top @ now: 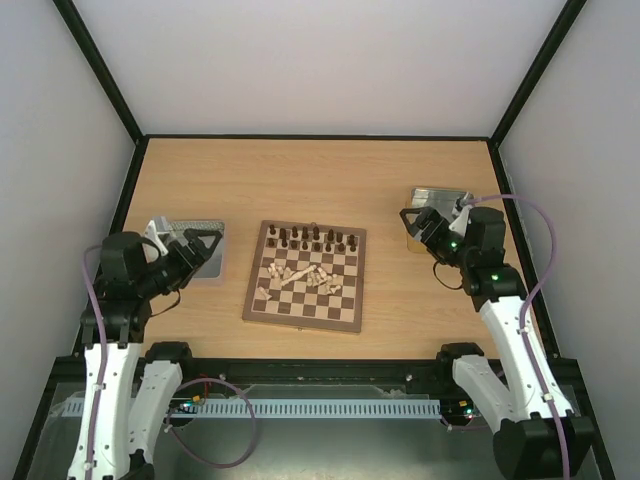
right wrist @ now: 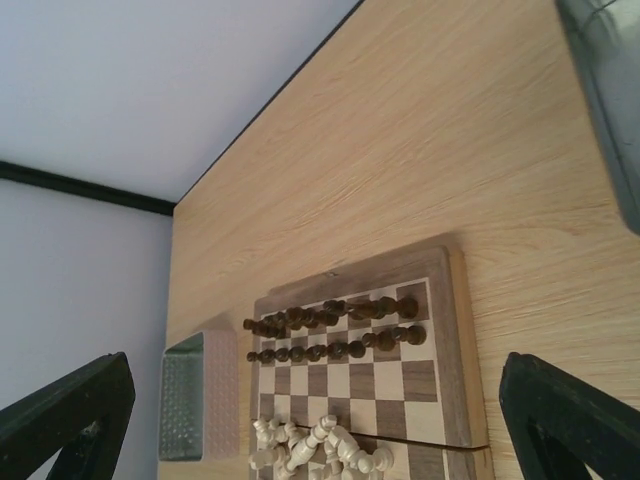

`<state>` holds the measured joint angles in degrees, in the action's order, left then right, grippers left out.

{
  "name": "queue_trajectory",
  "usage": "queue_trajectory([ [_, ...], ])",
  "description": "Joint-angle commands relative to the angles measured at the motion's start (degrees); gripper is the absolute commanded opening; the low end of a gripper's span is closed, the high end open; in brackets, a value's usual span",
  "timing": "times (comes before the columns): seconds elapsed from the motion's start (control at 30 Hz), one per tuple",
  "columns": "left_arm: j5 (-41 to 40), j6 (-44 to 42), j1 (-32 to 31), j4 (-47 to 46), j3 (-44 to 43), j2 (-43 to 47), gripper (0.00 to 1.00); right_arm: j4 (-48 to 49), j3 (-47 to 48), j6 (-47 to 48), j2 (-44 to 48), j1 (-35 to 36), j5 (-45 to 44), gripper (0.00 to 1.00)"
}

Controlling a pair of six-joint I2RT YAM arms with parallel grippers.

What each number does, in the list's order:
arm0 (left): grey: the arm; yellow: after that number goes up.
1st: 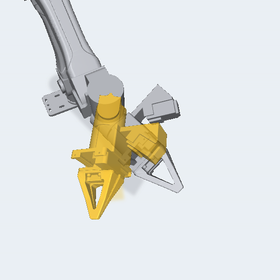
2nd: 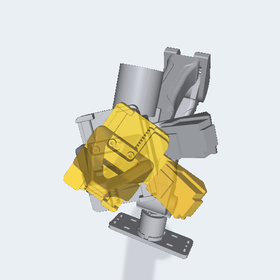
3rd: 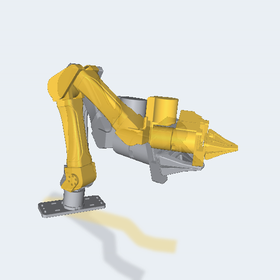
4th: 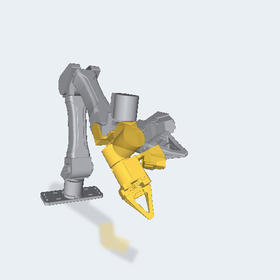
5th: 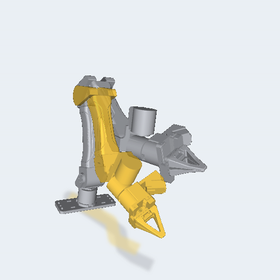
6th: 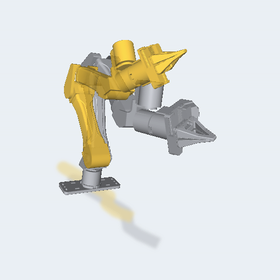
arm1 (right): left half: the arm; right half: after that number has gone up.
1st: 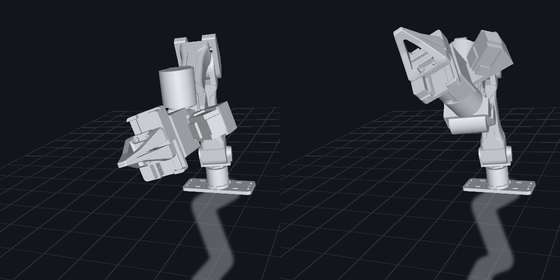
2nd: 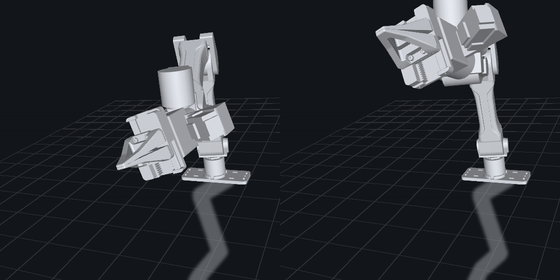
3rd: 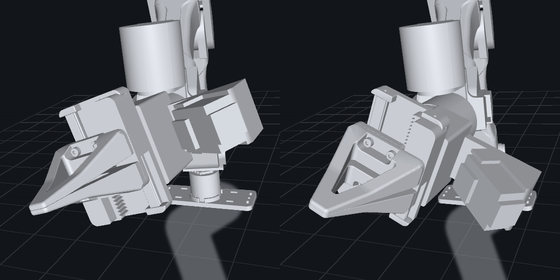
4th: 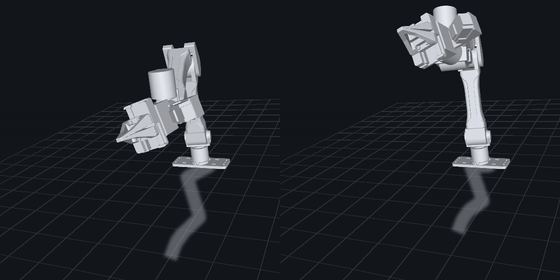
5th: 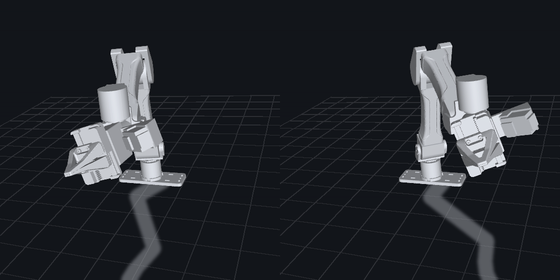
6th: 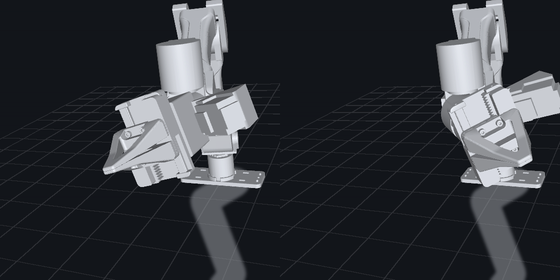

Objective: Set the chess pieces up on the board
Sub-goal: Pick up the chess piece from the chessboard.

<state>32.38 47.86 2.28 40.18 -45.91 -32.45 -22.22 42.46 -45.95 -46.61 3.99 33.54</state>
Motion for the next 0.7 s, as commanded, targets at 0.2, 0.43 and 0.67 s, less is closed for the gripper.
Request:
queue_trajectory([
  [0.2, 1.46, -4.43, 0.00, -19.27, 2.30, 11.62, 1.00, 15.86, -6.37, 1.88, 4.79, -0.30, 10.65, 0.96],
  [0.43, 14.67, -9.44, -1.01, -34.99, 6.06, 9.47, 1.00, 13.92, -4.69, 4.06, -0.63, 0.28, 11.70, 0.83],
  [0.67, 21.11, -8.00, -1.50, -46.52, 10.73, 3.71, 1.00, 11.81, -3.36, 1.30, -7.67, 8.88, -1.91, 0.74],
])
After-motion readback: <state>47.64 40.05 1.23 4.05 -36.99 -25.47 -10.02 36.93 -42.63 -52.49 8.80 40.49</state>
